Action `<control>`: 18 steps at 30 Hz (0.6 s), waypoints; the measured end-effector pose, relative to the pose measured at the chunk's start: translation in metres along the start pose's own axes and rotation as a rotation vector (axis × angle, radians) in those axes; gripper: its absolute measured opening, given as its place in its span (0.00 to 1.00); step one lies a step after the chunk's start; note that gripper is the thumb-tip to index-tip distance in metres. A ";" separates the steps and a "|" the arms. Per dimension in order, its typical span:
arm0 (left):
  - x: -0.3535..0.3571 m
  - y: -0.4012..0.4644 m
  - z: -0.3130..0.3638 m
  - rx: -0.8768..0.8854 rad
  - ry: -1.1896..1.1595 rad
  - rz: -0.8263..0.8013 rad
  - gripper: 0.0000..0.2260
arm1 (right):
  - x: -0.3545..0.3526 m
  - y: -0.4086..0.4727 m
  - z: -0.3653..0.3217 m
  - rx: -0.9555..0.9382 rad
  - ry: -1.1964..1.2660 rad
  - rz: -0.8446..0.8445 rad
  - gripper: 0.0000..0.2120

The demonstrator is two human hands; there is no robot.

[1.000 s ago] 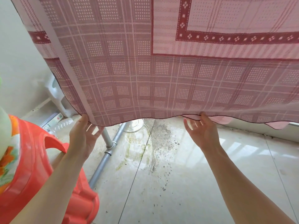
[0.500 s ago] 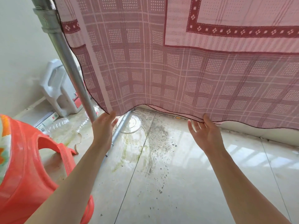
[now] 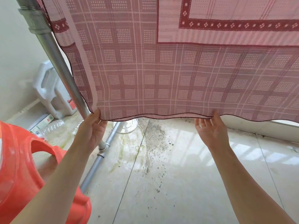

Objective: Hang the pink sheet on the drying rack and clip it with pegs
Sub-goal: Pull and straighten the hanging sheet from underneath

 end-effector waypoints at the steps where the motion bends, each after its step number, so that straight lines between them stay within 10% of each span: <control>1: 0.000 -0.001 0.001 0.000 0.022 -0.026 0.11 | -0.002 0.000 -0.002 -0.003 -0.005 0.008 0.04; 18: -0.065 0.003 0.022 0.181 0.325 0.239 0.19 | -0.008 0.018 0.020 -0.013 -0.028 -0.020 0.06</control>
Point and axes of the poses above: each hand's wrist, its own y-axis towards the middle knuckle, its own x-axis out of the palm, z = x × y, the point moved 10 cm from there along y, towards the middle knuckle, and after that the axes turned 6 degrees about -y, right-handed, at the moved point
